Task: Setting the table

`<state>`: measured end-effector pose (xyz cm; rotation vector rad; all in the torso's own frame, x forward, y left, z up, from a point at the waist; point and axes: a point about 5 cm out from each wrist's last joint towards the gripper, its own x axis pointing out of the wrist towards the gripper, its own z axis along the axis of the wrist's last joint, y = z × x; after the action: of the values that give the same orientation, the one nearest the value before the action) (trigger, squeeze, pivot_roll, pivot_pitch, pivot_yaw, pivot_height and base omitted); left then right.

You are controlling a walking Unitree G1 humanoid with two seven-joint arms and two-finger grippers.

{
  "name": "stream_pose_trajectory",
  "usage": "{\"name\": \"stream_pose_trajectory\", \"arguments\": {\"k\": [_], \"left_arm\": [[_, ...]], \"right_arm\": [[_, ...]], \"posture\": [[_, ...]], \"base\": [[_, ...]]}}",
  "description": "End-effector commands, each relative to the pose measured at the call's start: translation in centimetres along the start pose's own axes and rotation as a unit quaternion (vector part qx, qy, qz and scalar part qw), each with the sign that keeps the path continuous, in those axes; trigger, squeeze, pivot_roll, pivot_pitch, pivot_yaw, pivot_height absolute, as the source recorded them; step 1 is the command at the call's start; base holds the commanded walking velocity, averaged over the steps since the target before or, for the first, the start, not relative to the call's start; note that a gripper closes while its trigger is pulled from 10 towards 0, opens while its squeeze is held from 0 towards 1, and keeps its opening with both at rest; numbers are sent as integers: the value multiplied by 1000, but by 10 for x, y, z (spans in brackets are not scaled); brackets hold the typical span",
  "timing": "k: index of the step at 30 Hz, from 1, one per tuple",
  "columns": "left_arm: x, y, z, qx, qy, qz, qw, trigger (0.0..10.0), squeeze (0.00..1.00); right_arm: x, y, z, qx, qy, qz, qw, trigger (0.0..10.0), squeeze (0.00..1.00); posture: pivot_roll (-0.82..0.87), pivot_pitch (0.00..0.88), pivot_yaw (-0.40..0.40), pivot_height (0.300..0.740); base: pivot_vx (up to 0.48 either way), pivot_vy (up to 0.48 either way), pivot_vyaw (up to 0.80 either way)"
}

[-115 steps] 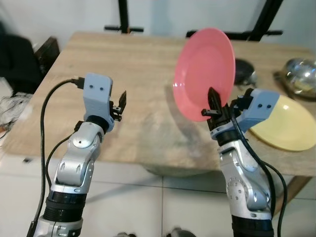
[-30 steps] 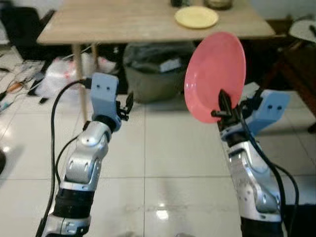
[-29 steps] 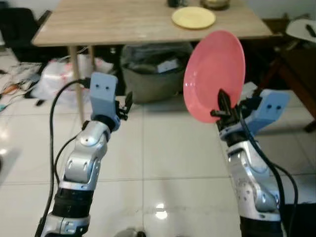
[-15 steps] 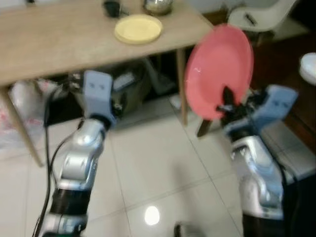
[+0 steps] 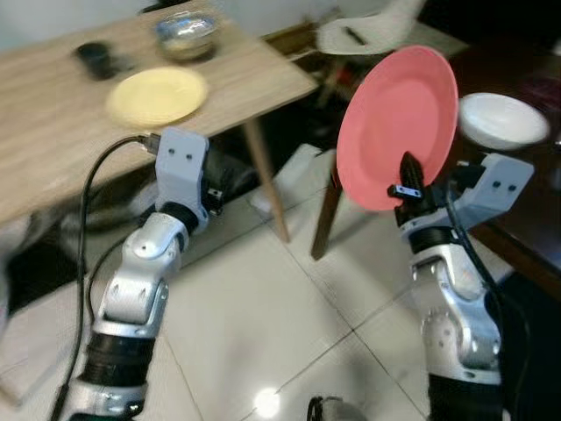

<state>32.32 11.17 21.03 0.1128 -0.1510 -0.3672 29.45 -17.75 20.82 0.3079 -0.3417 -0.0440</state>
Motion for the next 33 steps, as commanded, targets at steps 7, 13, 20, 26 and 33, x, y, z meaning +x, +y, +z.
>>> {"name": "stream_pose_trajectory", "arguments": {"k": [7,13,20,26,33], "left_arm": [[-2,1,-4,-2,2,-17,1000,10000,51],[-2,-3,-3,-5,-1,-30,1000,10000,59],[-1,-5,-3,-6,-3,-42,999,10000,59],[2,-10,-3,-9,-6,-56,998,10000,59],[5,-14,-1,-10,-12,-68,998,10000,59]], "right_arm": [[0,4,-2,5,0,4,1000,10000,0],[0,1,-1,1,-1,-3,1000,10000,0],[0,-1,-1,-1,-3,-10,1000,10000,0],[-2,-4,1,-5,-8,-19,1000,10000,0],[-2,-7,4,-11,-14,-27,999,10000,0]], "posture": [[-138,26,103,740],[-144,25,105,740],[-155,25,113,740],[-163,26,116,740],[-171,27,121,740]], "base": [[432,0,-795],[392,0,-781],[392,0,-781],[391,0,-781],[390,0,-781]]}}
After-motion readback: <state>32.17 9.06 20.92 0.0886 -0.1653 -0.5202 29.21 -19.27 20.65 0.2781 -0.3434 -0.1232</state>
